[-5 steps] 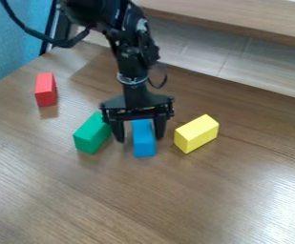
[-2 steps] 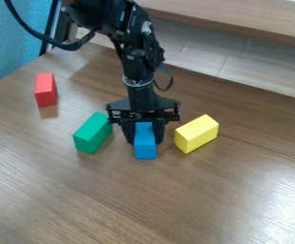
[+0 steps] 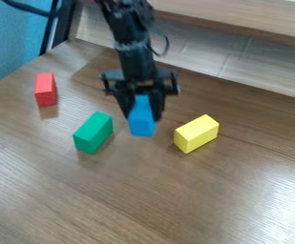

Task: Put the blue rectangle to the right side of the table

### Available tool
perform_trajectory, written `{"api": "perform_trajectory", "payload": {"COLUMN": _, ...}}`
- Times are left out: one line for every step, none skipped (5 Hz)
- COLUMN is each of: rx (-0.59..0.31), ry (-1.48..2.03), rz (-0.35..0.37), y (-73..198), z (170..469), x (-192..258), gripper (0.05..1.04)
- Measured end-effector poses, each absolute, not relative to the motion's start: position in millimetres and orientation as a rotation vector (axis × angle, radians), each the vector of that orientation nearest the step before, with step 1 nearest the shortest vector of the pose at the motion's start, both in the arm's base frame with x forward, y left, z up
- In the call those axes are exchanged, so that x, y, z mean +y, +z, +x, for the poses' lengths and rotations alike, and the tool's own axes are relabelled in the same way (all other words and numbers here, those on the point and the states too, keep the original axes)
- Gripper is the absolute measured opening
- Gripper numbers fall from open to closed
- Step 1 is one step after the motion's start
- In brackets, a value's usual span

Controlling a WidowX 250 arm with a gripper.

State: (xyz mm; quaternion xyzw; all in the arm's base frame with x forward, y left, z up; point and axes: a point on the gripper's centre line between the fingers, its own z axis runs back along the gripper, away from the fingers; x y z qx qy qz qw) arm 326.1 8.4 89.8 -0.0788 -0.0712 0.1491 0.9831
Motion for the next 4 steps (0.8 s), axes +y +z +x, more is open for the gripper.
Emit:
{"api": "perform_trajectory", "payload": {"rx": -0.155, "ry": 0.251, "rz": -0.188, "y": 103, "z": 320, "x": 25, "gripper": 0.578}}
{"api": "perform_trajectory", "payload": {"rx": -0.155, "ry": 0.181, "rz": -0.186, "y": 103, "z": 311, "x": 27, "gripper": 0.578}}
{"api": "perform_trajectory", "payload": {"rx": -0.127, "ry": 0.124, "rz": -0.191, "y": 95, "z": 290, "x": 20, "gripper": 0.578}}
{"api": "perform_trajectory", "payload": {"rx": -0.147, "ry": 0.048, "rz": -0.22, "y": 97, "z": 271, "x": 11, "gripper": 0.578}}
